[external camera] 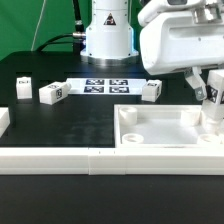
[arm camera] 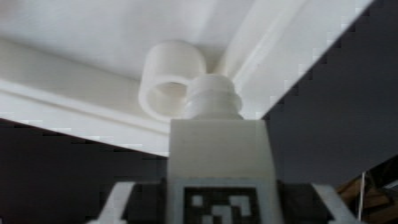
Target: Assemble one leg
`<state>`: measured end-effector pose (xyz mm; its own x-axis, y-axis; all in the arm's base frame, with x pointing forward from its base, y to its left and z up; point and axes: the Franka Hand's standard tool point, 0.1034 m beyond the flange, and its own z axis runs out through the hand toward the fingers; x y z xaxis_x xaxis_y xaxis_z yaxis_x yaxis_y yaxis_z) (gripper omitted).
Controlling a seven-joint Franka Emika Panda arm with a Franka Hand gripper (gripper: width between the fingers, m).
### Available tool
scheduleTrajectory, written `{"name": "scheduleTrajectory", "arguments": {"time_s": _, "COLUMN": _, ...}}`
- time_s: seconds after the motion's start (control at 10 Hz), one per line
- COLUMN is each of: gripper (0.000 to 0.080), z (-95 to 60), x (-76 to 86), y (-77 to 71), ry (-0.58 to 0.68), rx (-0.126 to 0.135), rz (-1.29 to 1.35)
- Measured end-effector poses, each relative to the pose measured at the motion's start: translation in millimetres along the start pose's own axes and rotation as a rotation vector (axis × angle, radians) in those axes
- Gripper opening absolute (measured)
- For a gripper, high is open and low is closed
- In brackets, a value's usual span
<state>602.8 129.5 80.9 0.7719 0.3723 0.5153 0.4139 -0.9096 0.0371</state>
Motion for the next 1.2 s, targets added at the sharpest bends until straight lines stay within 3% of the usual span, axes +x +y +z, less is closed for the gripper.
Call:
{"name": "scheduleTrajectory", "arguments": {"time_s": 0.3, "gripper": 0.0287, "z": -0.5, "x": 0.7, "y": -0.5, "ry": 0.001, "rx": 0.000, "rz": -0.001}}
{"name": "scheduleTrajectory", "arguments": {"time_s": 0.5, "gripper": 0.0287, "z": -0.5, "x": -0.2, "y": 7.2, "ry": -0.002, "rx": -0.006, "rz": -0.003}}
{"name": "scheduleTrajectory", "arguments": {"time_s": 0.9, "gripper": 0.0287, "z": 10.3, "x": 8.2, "y": 14.9, "ry": 0.009, "rx": -0.008, "rz": 0.000}}
{"name": "scheduleTrajectory", "arguments": {"time_s": 1.2, "gripper": 0.0287, "z": 16.9, "x": 1.8, "y": 14.0, "ry": 0.006, "rx": -0.007, "rz": 0.004}}
